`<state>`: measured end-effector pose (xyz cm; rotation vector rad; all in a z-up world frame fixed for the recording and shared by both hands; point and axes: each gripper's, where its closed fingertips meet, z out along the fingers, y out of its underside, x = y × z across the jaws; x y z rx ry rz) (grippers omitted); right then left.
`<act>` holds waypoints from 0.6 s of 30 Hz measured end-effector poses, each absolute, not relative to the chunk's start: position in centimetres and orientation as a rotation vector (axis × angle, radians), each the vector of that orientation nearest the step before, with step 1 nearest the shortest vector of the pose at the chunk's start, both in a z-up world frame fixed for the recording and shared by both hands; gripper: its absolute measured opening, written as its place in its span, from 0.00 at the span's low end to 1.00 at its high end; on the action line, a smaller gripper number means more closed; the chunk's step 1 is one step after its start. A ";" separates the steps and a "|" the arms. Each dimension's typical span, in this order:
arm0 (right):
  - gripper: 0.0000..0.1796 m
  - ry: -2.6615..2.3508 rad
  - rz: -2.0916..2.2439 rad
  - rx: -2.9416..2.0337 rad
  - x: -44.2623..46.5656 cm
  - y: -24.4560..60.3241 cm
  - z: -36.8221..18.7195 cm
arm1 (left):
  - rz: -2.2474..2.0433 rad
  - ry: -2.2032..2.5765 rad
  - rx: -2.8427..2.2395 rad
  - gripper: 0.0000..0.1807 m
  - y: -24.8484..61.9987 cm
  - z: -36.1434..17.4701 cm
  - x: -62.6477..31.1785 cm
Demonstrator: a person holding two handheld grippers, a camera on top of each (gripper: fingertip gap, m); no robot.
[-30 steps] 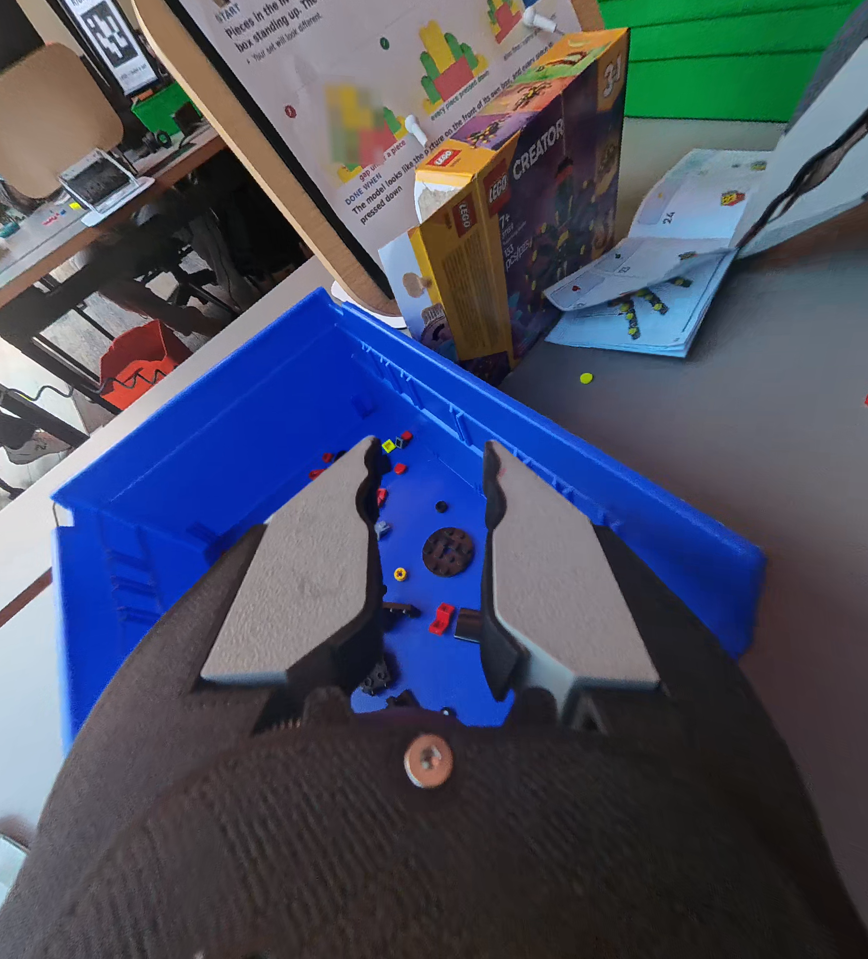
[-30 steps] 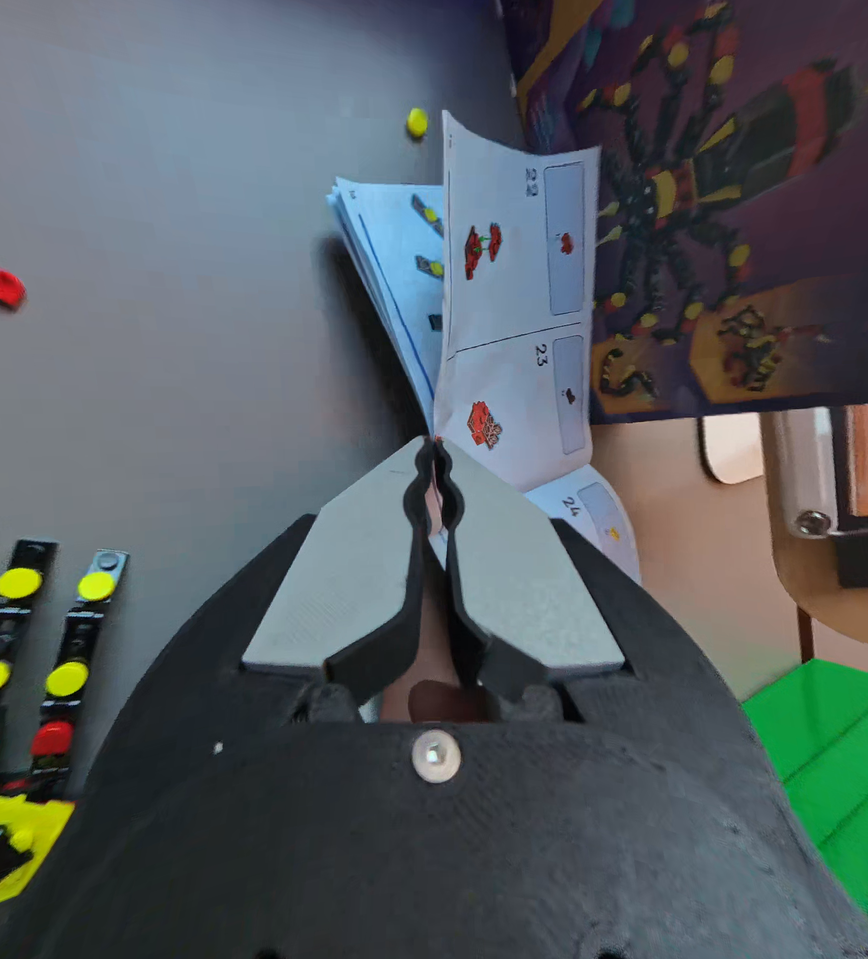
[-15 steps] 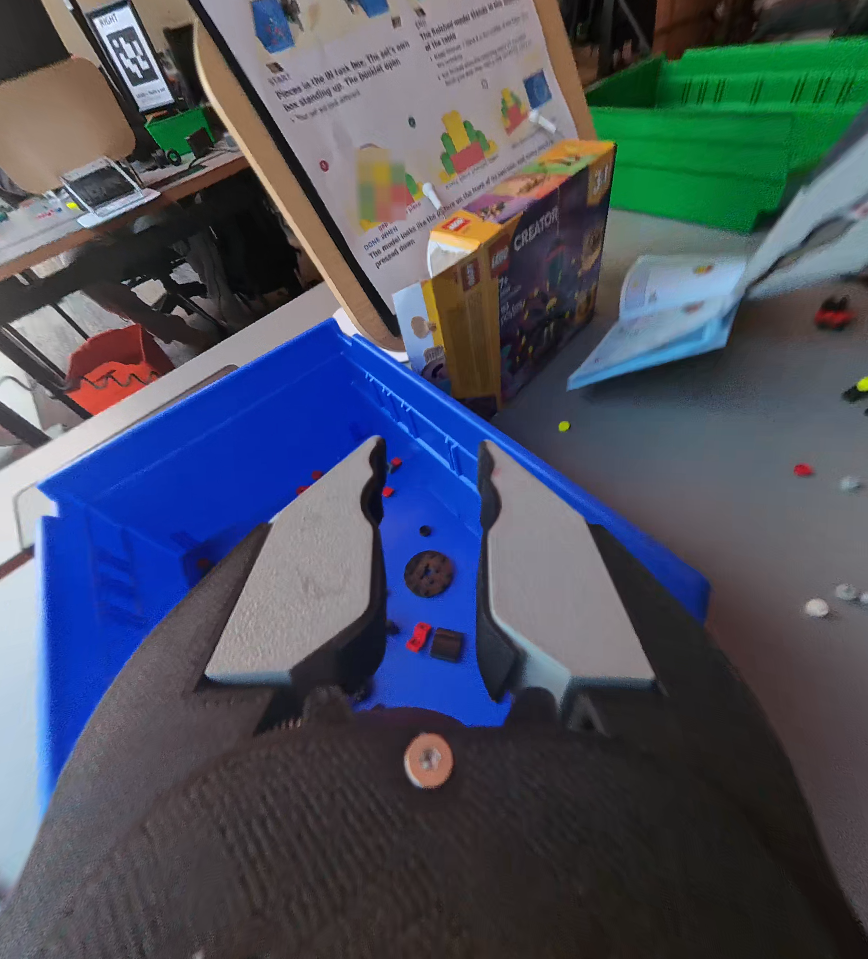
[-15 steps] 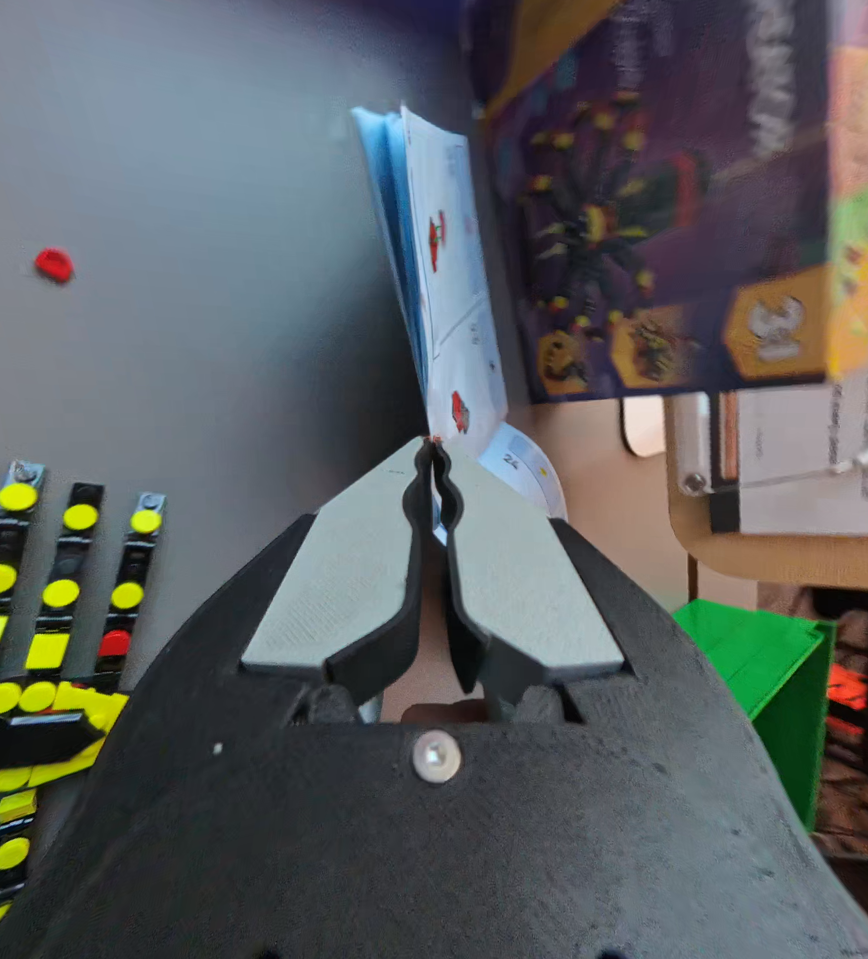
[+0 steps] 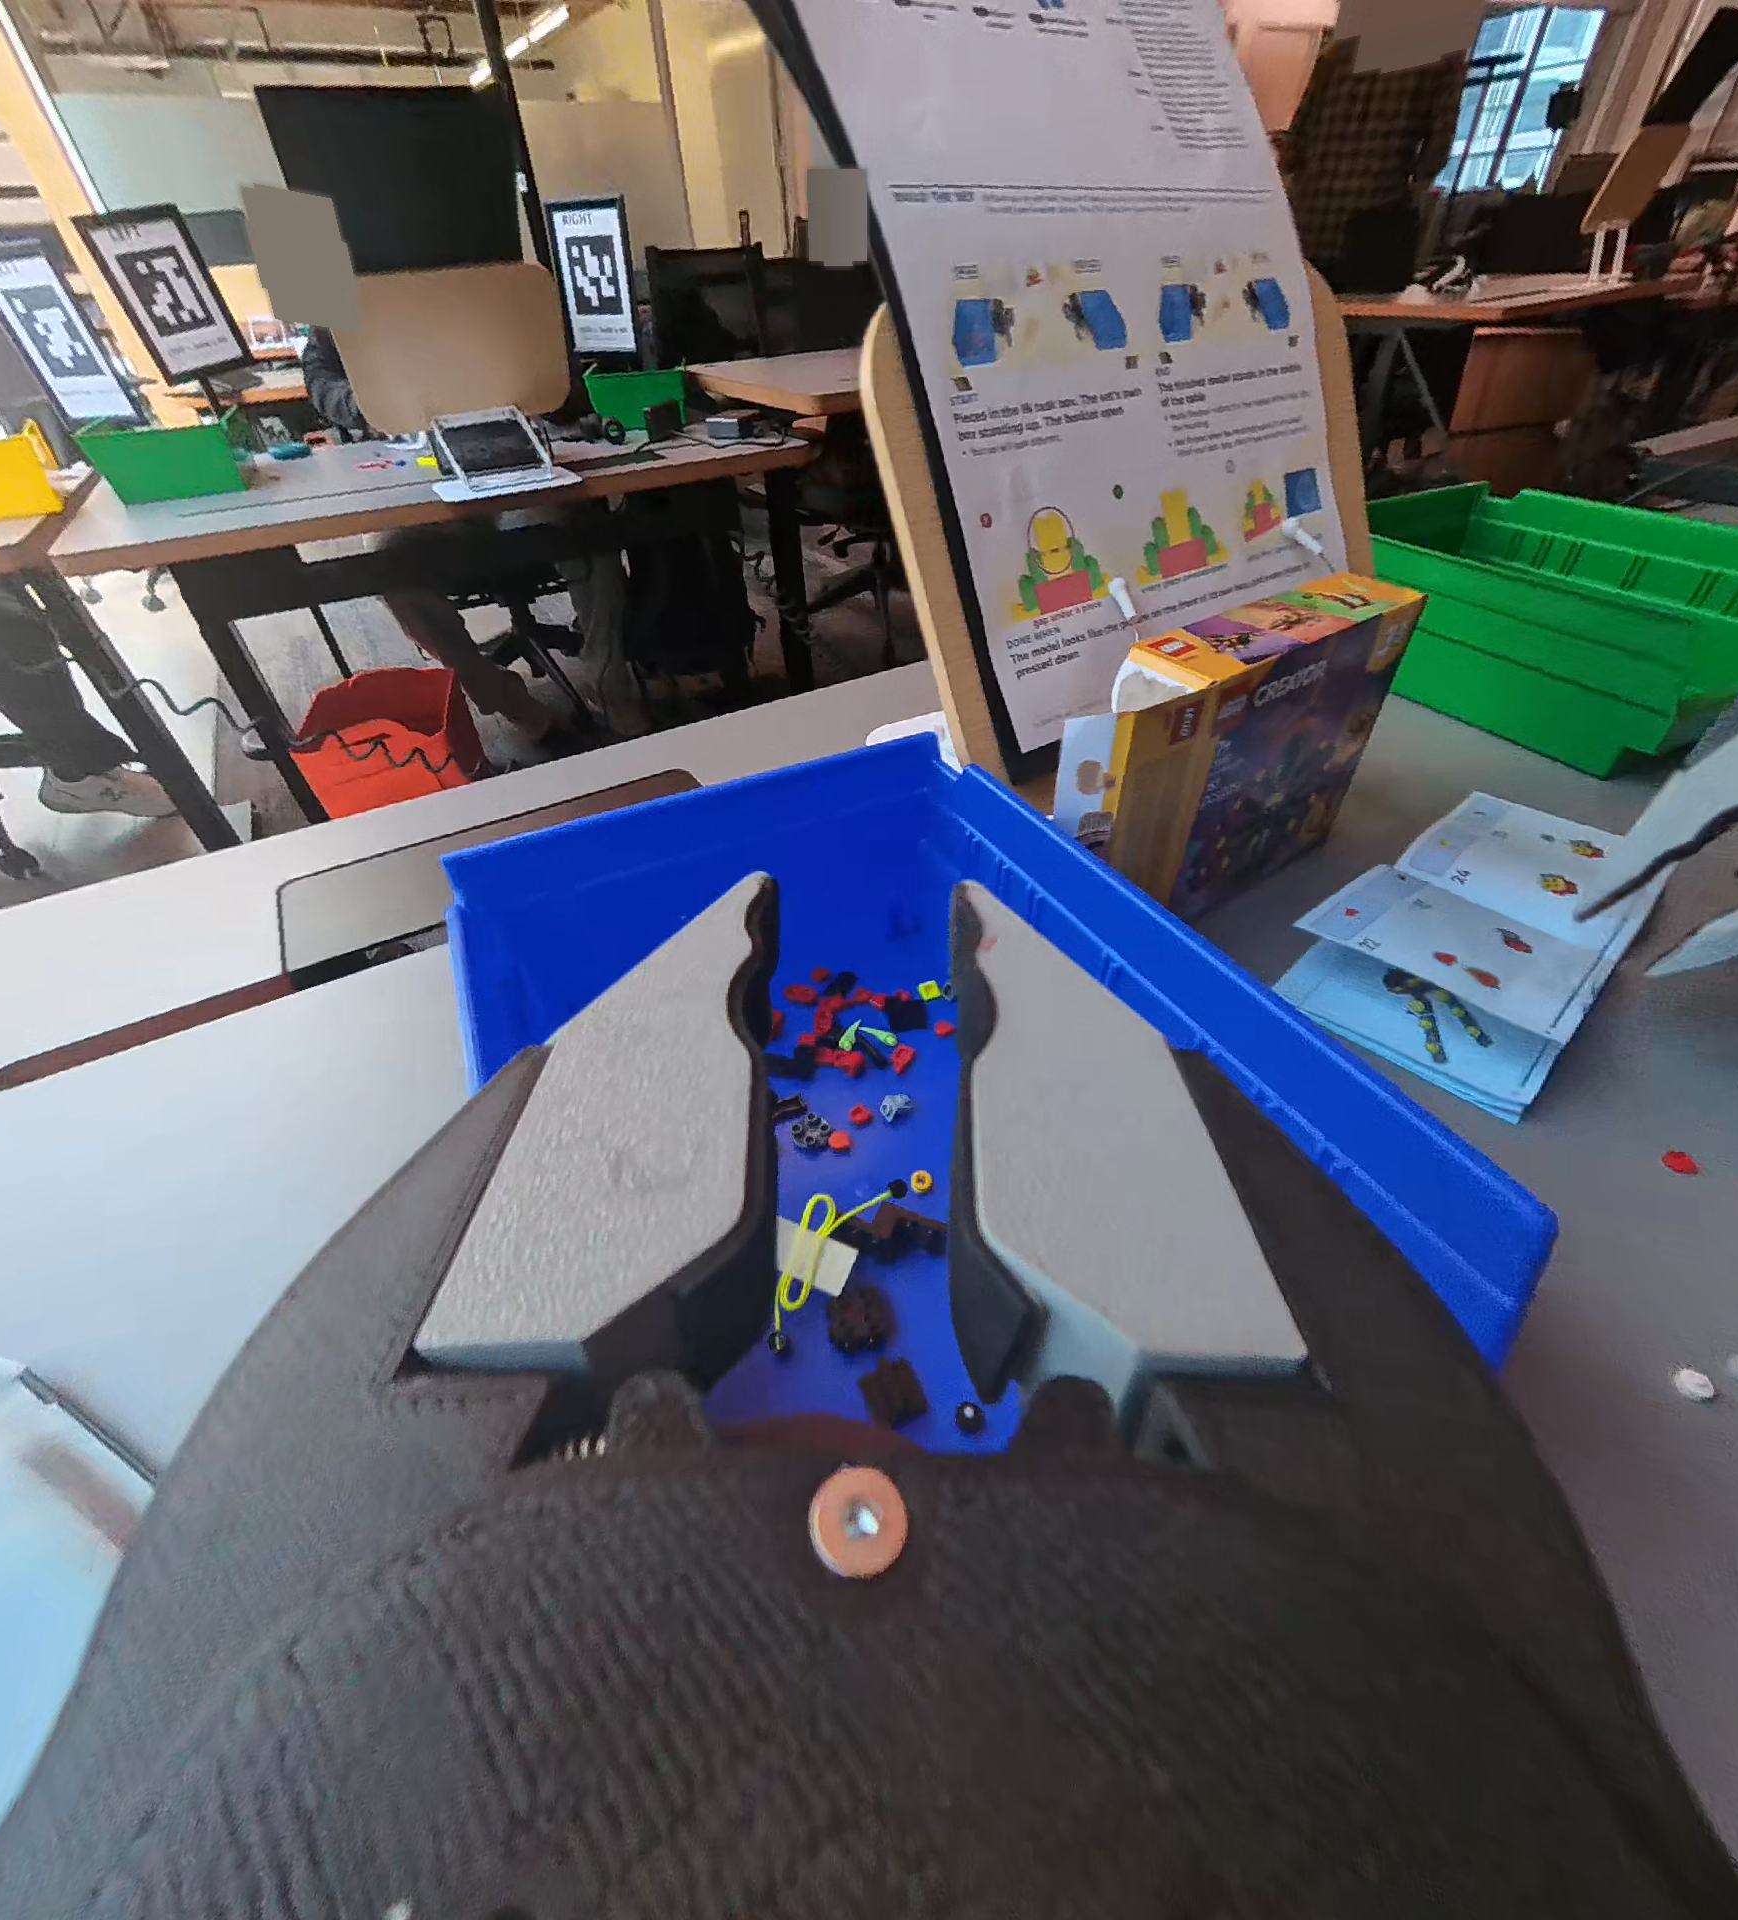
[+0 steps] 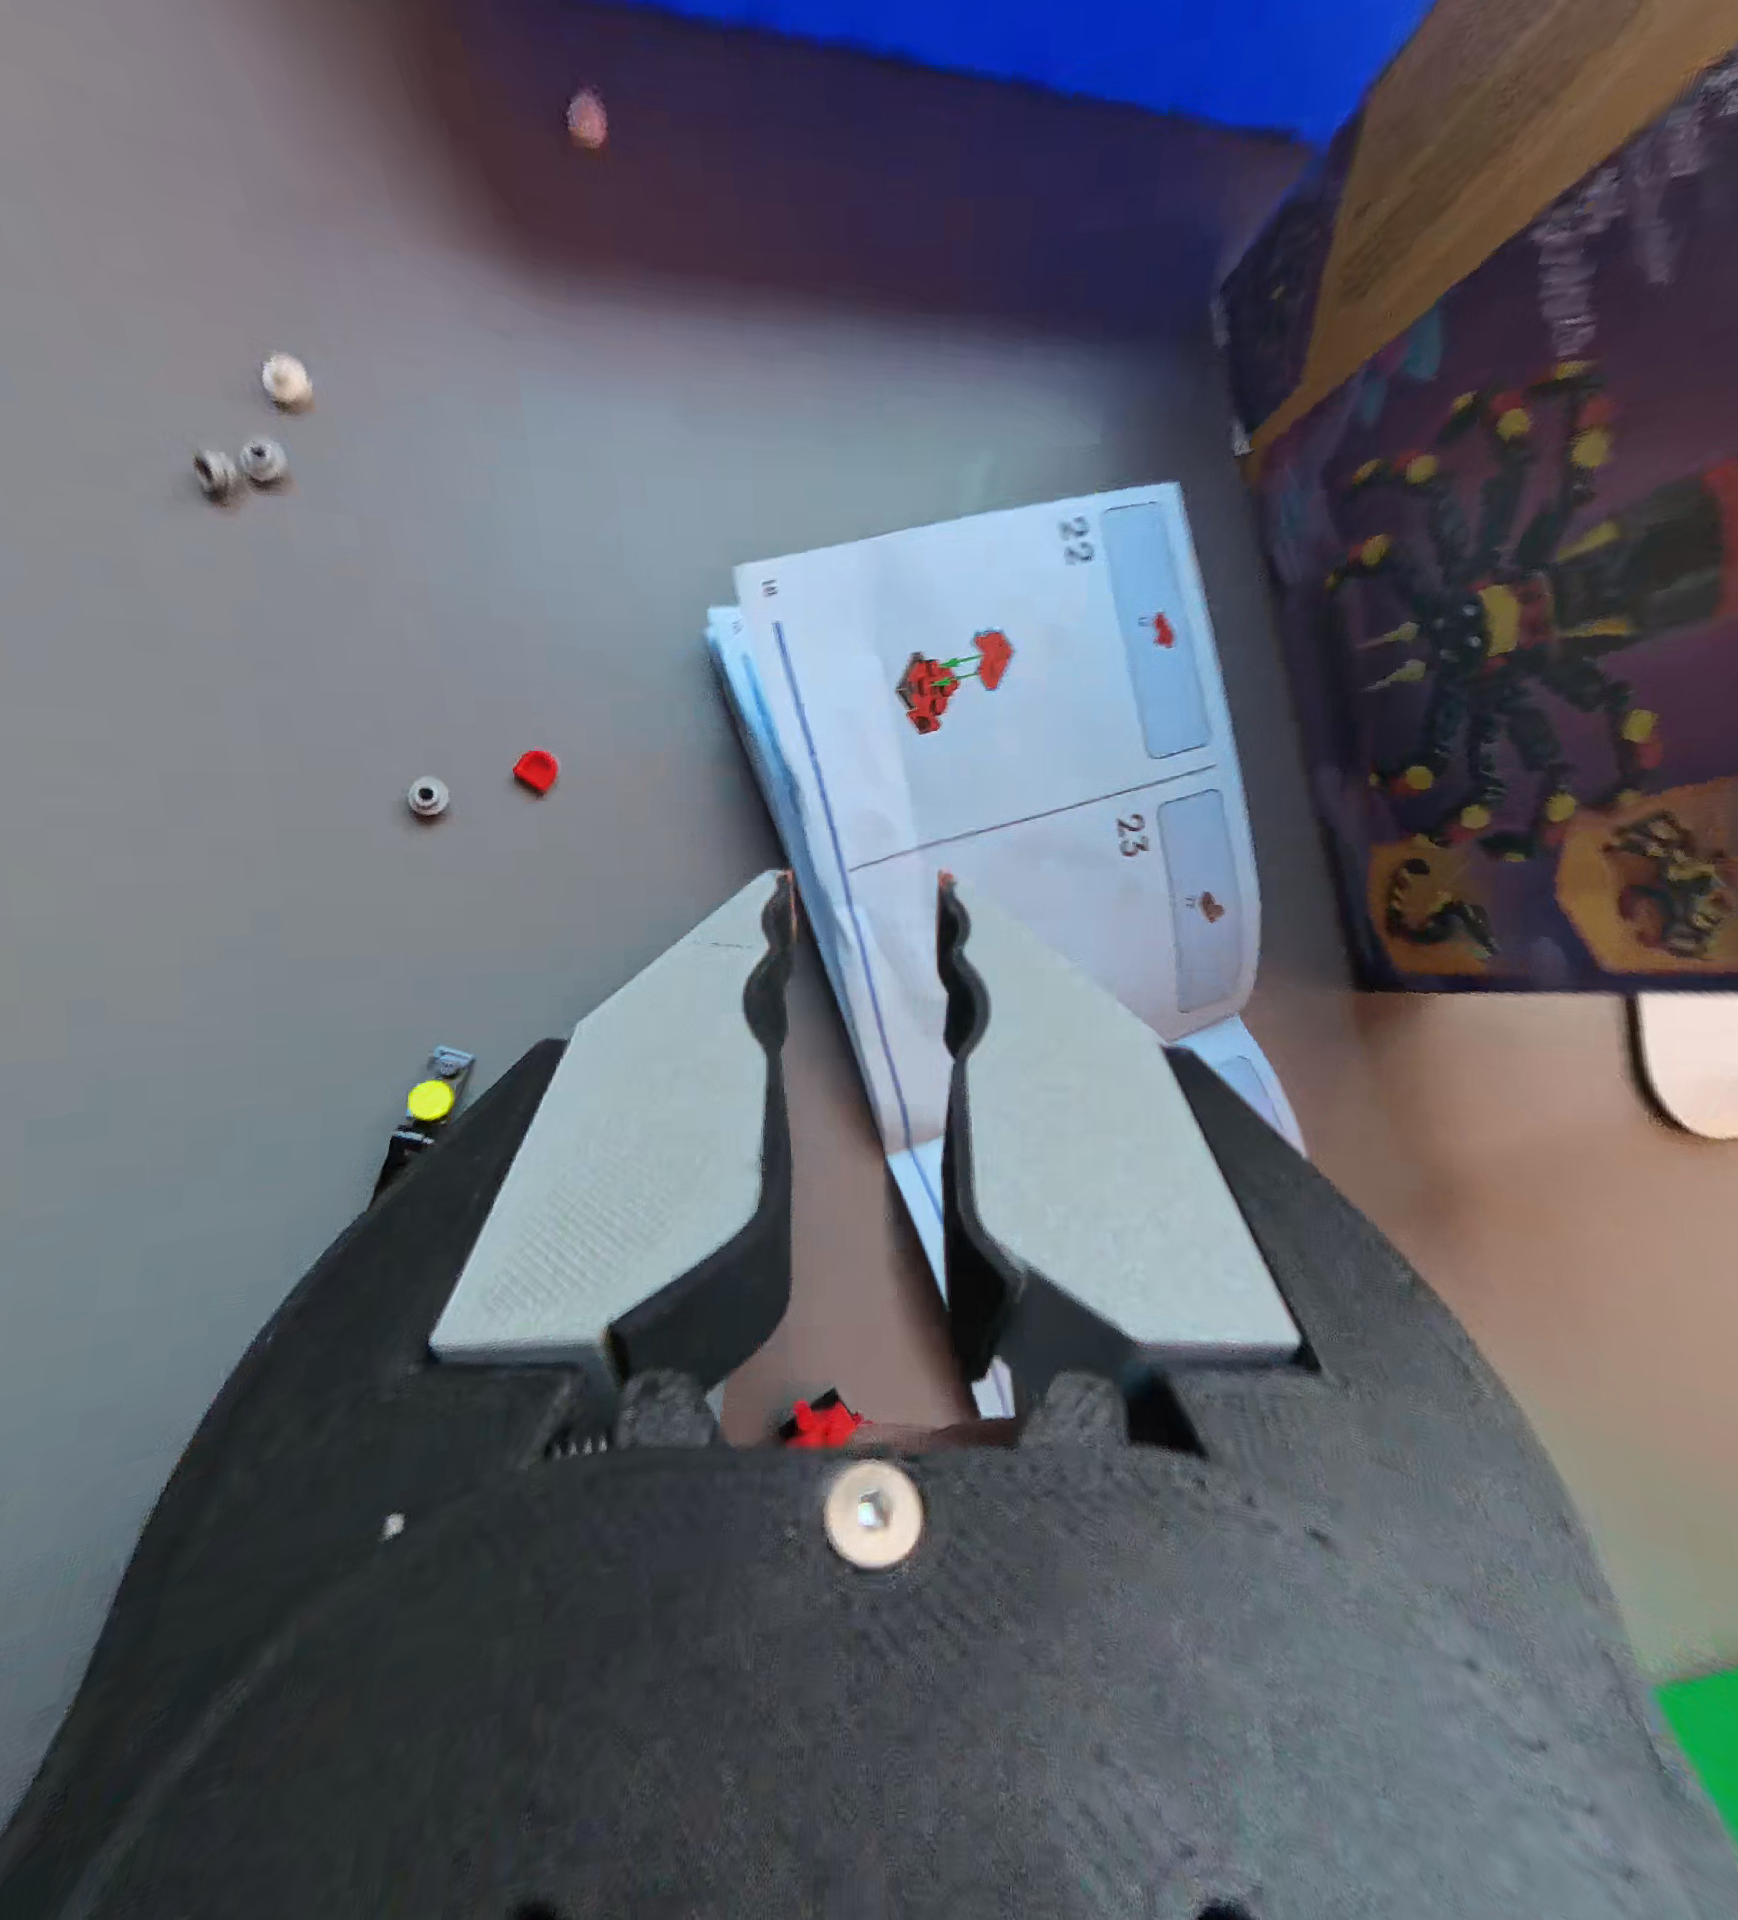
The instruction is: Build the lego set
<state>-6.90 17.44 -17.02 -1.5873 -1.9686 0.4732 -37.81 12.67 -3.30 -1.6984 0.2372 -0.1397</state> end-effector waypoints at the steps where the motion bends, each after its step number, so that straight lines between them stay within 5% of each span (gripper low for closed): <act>1: 0.13 -1.915 0.512 -1.596 -6.7 18.0 -16.3 | -0.146 0.224 -1.700 0.14 12.7 -3.3 -38.2; 8: 0.13 -1.564 0.673 -1.667 -2.1 23.6 -13.3 | -0.011 0.133 -1.636 0.03 13.0 -2.3 -40.3; 18: 0.13 -1.357 0.706 -1.728 2.9 26.0 -13.0 | -0.085 0.237 -1.838 0.05 13.1 -5.1 -39.4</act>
